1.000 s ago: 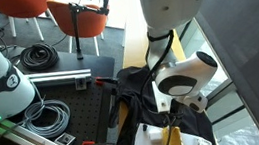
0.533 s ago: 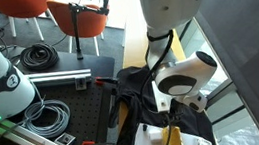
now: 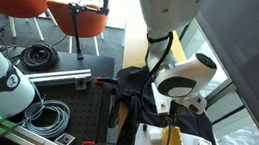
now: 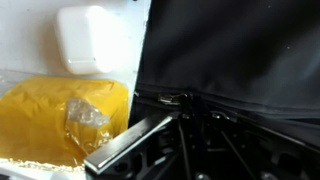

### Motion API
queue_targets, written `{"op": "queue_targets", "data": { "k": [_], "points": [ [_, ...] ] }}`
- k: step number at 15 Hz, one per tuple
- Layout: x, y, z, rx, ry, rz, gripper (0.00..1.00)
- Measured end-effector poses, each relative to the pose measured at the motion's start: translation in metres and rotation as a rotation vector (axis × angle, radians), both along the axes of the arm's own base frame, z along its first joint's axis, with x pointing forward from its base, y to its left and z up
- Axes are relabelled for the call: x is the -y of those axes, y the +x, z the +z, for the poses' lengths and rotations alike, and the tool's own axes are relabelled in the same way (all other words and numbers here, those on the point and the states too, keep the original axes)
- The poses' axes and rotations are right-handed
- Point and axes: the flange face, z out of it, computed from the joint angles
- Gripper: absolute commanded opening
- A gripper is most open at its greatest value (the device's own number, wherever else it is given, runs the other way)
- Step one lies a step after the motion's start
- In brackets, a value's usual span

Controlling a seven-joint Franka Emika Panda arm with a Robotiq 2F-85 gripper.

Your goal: Pull closed the zipper on the jumper

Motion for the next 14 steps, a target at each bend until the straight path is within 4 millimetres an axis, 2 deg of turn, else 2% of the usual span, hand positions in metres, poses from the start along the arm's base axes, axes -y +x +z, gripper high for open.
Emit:
{"op": "queue_targets", "data": {
  "k": [8,14],
  "points": [
    [-0.001,0.005,0.002,0.011,0.001,0.002,0.02],
    [-0.024,0.007,0.011,0.025,-0.003,0.037,0.02]
  ]
}}
